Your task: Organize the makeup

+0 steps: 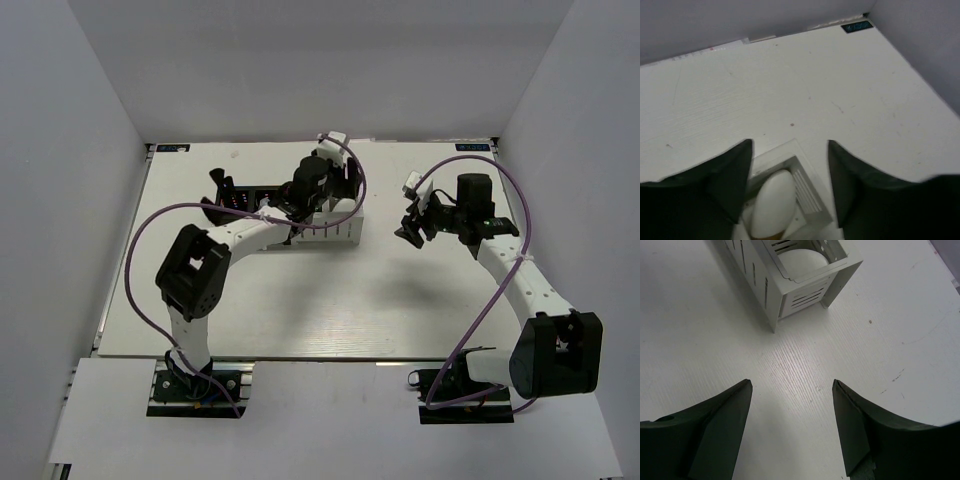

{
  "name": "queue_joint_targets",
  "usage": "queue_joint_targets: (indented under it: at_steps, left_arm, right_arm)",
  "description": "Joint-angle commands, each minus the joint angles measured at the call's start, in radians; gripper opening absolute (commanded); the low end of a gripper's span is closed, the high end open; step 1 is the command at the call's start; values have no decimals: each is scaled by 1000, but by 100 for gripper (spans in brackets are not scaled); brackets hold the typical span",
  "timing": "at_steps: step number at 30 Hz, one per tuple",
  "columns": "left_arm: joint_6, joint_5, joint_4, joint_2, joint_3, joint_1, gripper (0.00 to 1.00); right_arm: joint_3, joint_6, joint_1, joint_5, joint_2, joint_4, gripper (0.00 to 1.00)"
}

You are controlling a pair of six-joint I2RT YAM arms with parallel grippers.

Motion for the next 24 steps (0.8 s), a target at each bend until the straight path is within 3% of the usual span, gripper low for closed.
queue_joint_targets:
  at_steps: [1,2,3,6,9,13,15,16,18,19,22,24]
  left_arm:
    - [-23,-2,-3,-188,27,-13,61]
    - [-34,-8,-28,-219,27,-13,51]
    - [-46,-22,-60,-248,26,-13,31]
    - [-122,-73,-308,-394,-8,9,8]
    - [-184,-203,-529,-575,-115,9,2]
    - [-428,-393,-866,-770,-238,30,1]
    - [-613,-464,-1073,-846,-308,44,13]
    - [-672,-476,-1141,-865,-333,44,35]
    - [-811,-475,-1275,-893,-400,78,54]
    - [-835,-464,-1296,-894,-422,87,70]
    - [-886,-427,-1337,-842,-489,135,92]
    - [-887,-394,-1327,-774,-525,185,98]
  right_arm:
    - [-9,17,-7,-16,-33,39,70]
    - [-12,29,-7,-19,-36,47,70]
    - [-14,34,-7,-25,-37,50,69]
    - [-26,62,-9,-62,-40,75,64]
    - [-41,91,-9,-97,-45,99,52]
    - [-72,108,-10,-140,-42,133,31]
    - [-90,108,-10,-160,-40,153,25]
    - [-95,111,-9,-169,-36,157,24]
    - [-113,112,-9,-185,-30,183,28]
    - [-121,117,-7,-186,-28,194,33]
    - [-144,129,-10,-182,-25,225,49]
    - [-155,122,-7,-176,-26,226,54]
